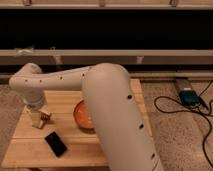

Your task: Push the eraser across the table

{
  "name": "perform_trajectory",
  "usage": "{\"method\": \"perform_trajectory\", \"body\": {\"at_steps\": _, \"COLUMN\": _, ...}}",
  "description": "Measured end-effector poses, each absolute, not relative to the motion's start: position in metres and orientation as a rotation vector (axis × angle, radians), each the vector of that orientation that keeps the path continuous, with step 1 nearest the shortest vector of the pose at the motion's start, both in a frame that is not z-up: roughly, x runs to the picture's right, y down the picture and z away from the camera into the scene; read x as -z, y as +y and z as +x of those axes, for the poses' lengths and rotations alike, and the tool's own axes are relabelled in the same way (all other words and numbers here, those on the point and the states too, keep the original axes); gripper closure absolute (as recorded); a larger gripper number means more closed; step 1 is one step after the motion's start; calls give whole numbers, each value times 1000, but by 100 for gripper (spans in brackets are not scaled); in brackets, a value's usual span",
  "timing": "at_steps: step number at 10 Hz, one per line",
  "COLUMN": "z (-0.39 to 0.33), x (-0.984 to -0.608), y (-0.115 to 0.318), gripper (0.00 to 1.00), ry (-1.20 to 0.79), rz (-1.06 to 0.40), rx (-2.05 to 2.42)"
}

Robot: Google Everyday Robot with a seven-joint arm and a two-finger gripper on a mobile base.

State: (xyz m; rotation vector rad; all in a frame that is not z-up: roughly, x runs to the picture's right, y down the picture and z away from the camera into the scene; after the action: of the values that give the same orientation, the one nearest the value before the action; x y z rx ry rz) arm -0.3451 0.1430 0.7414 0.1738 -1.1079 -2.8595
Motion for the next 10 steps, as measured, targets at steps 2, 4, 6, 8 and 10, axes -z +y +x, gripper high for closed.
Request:
{"method": "perform_trajectory", "body": {"at_steps": 2, "z": -351, "x": -705, "y": 173, "gripper": 23, "ry": -1108, "rz": 174, "rx": 2875}}
{"method": "perform_trajectory", "body": {"at_steps": 4, "z": -343, "x": -675, "y": 205, "gripper": 23, "ry": -1130, "rz": 156, "rx": 2857}}
{"method": "perform_trajectory", "body": {"at_steps": 6, "z": -327, "x": -658, "y": 236, "gripper": 23, "ry": -1179, "rz": 127, "rx": 2808}}
{"method": "perform_trajectory", "body": {"at_steps": 8, "z": -311, "x": -648, "y": 269, "gripper": 23, "ry": -1230, "rz": 92, "rx": 2731}}
{"method": "perform_trajectory", "body": {"at_steps": 10, "z": -300, "x": -643, "y": 295, "gripper": 23, "ry": -1268, "rz": 51, "rx": 2652}}
